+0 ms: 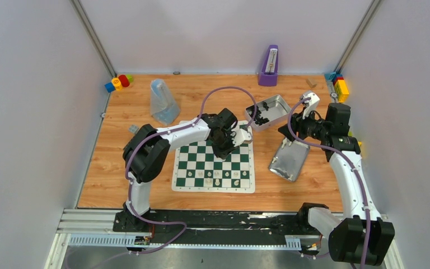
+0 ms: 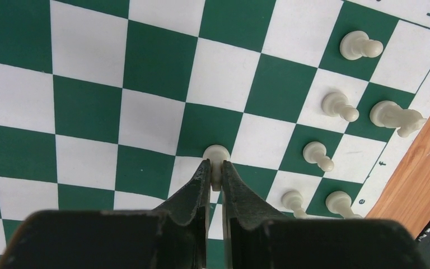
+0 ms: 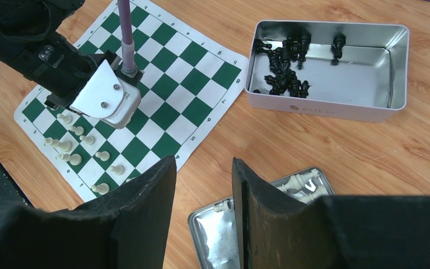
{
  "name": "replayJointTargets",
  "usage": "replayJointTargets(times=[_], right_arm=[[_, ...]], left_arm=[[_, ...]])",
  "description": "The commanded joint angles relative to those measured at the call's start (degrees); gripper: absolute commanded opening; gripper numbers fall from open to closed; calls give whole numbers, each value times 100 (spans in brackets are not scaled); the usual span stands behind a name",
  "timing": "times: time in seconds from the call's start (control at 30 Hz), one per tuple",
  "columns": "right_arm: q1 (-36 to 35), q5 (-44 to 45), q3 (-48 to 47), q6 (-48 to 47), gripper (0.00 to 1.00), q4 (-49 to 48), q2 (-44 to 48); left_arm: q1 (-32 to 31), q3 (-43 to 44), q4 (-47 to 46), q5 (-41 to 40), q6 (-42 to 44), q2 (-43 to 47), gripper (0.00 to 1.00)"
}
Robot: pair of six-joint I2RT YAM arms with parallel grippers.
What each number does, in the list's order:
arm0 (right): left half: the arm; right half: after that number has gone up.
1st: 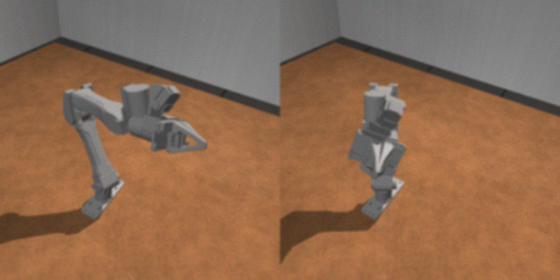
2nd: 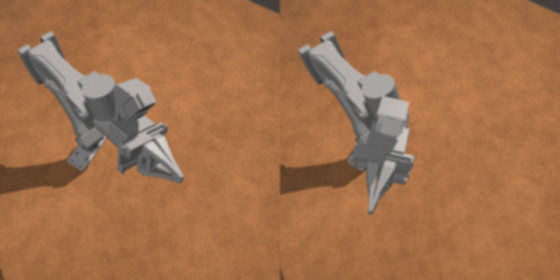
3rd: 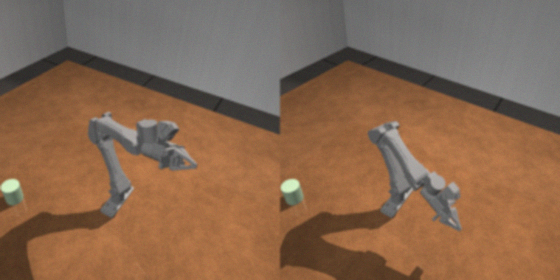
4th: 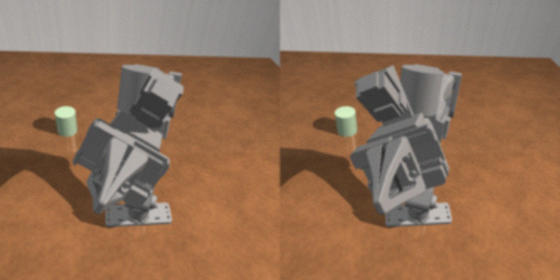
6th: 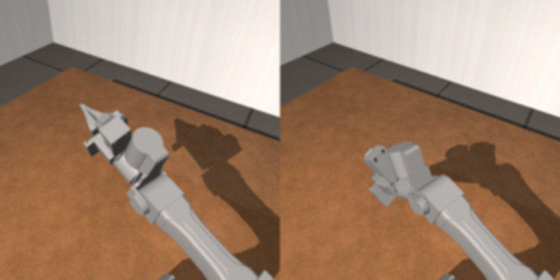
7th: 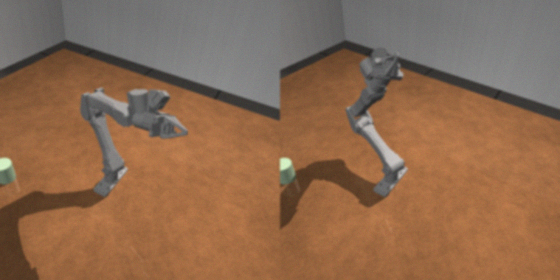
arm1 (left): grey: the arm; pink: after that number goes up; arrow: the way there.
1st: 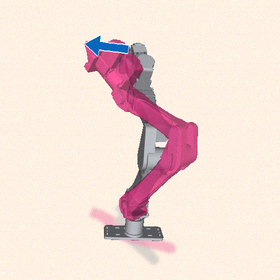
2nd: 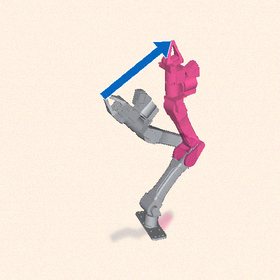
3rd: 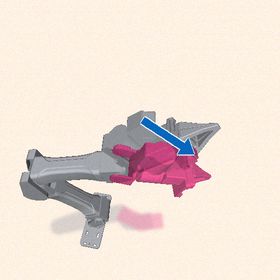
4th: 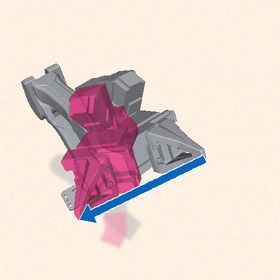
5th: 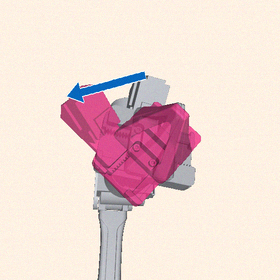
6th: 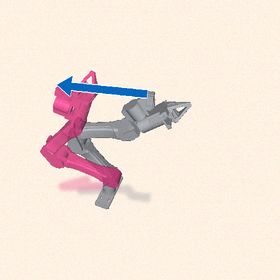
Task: Set up the chess pieces on the board
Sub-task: Pick up the chess piece from the chessboard.
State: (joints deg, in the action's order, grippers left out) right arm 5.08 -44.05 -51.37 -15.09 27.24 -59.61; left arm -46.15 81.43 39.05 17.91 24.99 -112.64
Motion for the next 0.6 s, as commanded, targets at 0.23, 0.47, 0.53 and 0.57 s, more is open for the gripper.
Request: replayJointTargets(times=[0.23, 0.47, 0.53, 0.57], right_arm=[[28, -144, -56, -130, 41, 3, -5], [28, -183, -66, -168, 41, 9, -46], [28, -185, -66, -186, 41, 20, -42], [28, -183, -66, -194, 41, 18, -41]], left_arm=[[-48, -28, 489, -190, 267, 883, 4], [-30, -1200, 652, -151, 388, 2414, 2], [-34, -1535, 663, -58, 389, 2834, 2], [-34, -1644, 656, -19, 407, 2967, 2]])
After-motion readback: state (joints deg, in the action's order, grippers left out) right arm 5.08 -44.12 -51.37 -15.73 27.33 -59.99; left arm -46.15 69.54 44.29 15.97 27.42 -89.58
